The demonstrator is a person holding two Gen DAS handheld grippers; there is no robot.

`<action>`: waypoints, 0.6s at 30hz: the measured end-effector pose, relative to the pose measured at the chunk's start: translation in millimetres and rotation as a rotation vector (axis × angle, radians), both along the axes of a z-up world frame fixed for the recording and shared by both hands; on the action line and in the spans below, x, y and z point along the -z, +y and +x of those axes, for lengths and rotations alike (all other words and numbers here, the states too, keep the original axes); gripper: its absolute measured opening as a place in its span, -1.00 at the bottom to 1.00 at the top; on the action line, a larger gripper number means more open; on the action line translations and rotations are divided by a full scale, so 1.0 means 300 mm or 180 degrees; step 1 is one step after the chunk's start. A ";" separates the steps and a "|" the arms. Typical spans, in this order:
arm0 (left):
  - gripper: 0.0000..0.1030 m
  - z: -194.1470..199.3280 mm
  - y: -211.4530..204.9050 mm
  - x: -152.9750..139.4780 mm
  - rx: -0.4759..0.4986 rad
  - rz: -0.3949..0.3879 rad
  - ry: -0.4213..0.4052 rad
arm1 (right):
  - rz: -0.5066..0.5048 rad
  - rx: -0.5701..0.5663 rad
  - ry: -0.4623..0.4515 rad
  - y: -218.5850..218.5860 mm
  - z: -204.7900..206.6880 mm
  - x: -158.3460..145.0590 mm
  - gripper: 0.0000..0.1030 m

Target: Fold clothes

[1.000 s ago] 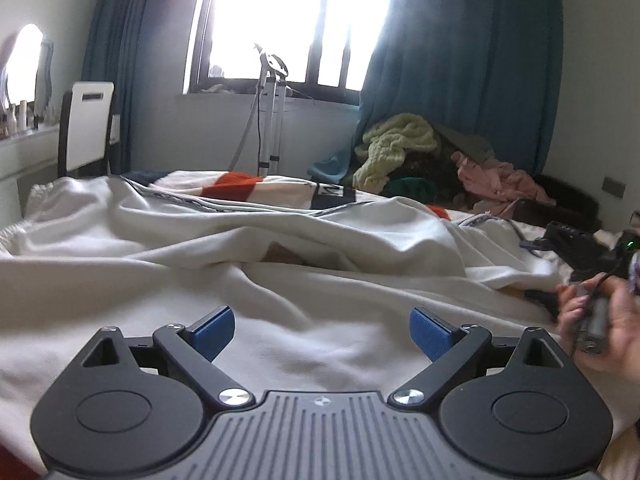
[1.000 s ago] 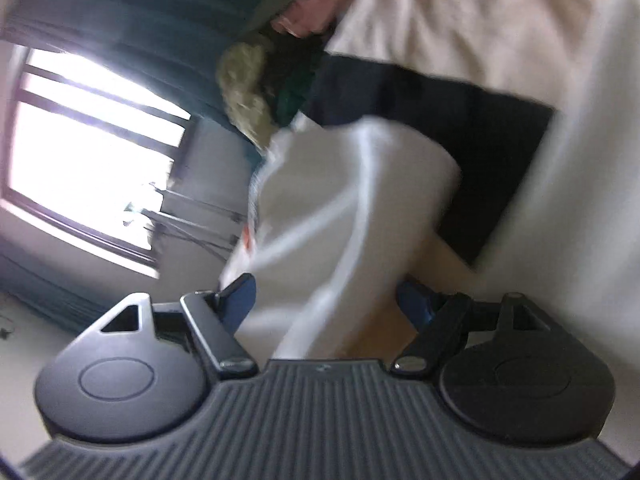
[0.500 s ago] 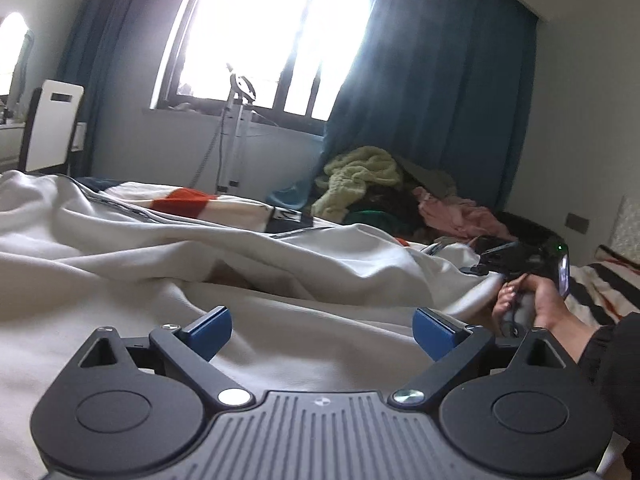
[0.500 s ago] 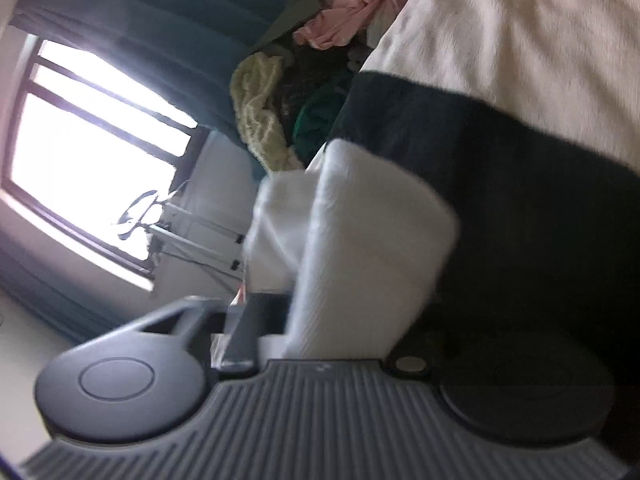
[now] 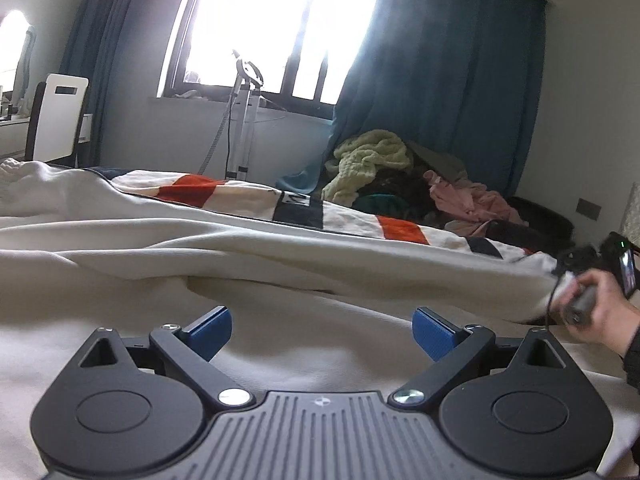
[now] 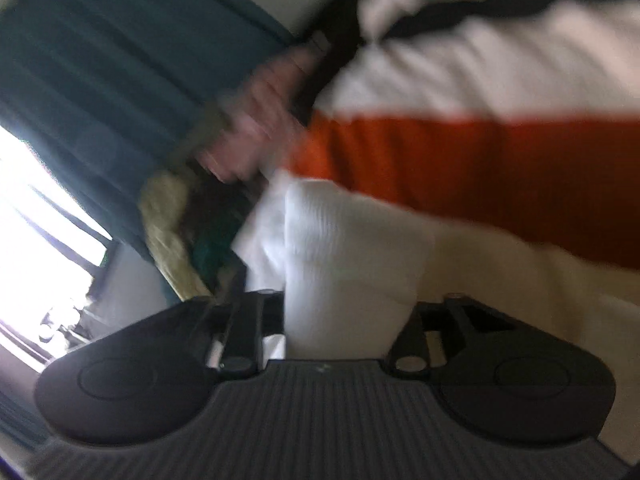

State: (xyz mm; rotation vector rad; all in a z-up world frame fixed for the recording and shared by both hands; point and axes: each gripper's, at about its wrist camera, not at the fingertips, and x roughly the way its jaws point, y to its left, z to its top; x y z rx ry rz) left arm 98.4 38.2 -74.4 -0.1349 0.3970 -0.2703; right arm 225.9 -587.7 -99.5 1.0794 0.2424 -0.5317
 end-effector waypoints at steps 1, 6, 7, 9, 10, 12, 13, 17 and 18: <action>0.90 0.002 0.000 -0.004 -0.0006 -0.0011 0.0000 | 0.0080 -0.0020 0.0026 -0.014 -0.024 0.016 0.02; 0.90 -0.003 -0.007 -0.013 -0.0070 0.0080 0.0012 | 0.0216 -0.0131 0.0115 -0.032 -0.116 0.001 0.23; 0.90 -0.005 -0.010 -0.015 -0.0080 0.0097 0.0025 | 0.0188 -0.0132 0.0118 -0.024 -0.137 -0.014 0.27; 0.90 -0.010 -0.007 -0.020 -0.0076 0.0090 0.0058 | 0.0170 -0.0133 0.0122 0.010 -0.181 -0.024 0.28; 0.90 -0.013 -0.004 -0.024 -0.0074 0.0068 0.0067 | 0.0176 -0.0131 0.0124 0.023 -0.205 -0.030 0.28; 0.90 -0.020 0.004 -0.031 -0.0074 0.0014 0.0076 | 0.0174 -0.0140 0.0135 0.040 -0.236 -0.028 0.28; 0.90 -0.025 0.007 -0.036 -0.0076 -0.0008 0.0071 | 0.0157 -0.0115 0.0140 0.054 -0.259 -0.031 0.26; 0.90 -0.045 0.020 -0.050 -0.0090 -0.0084 0.0058 | -0.0062 -0.0137 0.0270 0.111 -0.281 -0.081 -0.07; 0.90 -0.048 0.024 -0.052 -0.0091 -0.0109 0.0063 | -0.0155 -0.0212 0.0354 0.121 -0.265 -0.090 -0.09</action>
